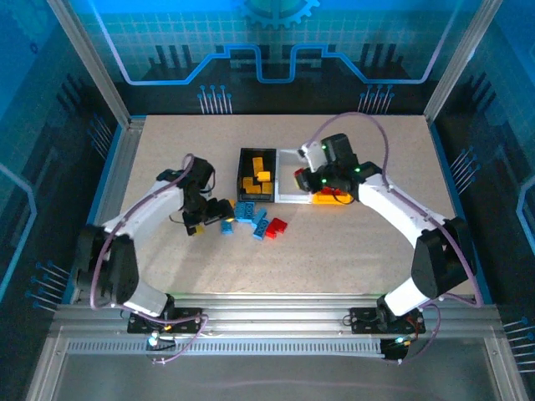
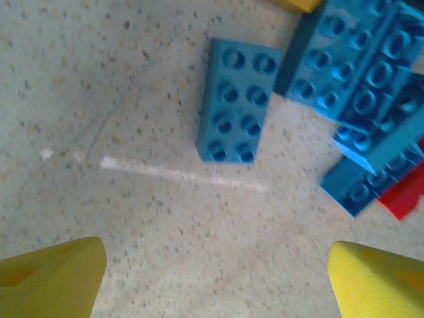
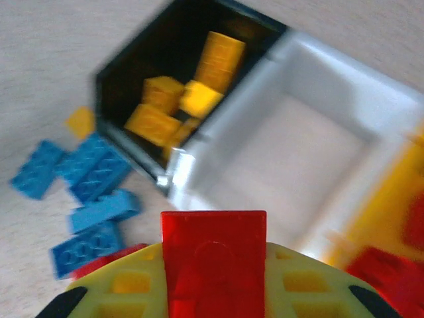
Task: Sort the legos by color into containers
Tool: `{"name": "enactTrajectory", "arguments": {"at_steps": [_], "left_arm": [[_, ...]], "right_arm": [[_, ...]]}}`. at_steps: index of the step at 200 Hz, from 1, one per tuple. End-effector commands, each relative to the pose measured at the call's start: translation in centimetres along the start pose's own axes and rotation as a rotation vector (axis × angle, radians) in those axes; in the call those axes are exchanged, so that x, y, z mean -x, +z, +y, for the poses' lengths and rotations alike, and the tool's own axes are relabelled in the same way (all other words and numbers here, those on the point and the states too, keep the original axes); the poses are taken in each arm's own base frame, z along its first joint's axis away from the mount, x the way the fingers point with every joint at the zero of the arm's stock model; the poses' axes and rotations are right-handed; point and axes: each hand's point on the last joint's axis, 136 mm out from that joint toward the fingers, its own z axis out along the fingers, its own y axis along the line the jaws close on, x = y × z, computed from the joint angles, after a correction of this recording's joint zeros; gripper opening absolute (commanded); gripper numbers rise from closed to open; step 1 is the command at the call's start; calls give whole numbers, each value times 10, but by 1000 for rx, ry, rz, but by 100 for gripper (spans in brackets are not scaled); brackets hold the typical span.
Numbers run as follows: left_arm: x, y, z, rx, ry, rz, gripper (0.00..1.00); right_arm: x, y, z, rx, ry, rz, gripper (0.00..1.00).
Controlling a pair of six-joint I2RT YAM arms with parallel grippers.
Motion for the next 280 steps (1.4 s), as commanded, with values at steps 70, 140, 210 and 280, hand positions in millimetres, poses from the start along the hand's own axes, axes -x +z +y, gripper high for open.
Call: {"name": "enactTrajectory", "arguments": {"at_steps": [70, 140, 210, 280], "left_arm": [[24, 37, 2, 126, 141, 38, 82], [39, 57, 1, 167, 170, 65, 76], [31, 83, -11, 159, 169, 117, 73], [10, 90, 1, 151, 142, 166, 40]], "right_arm": [[-45, 32, -97, -170, 342, 156, 19], [-22, 26, -97, -204, 294, 146, 51], [-81, 21, 48, 28, -54, 318, 63], [-136, 44, 84, 95, -317, 444, 67]]}}
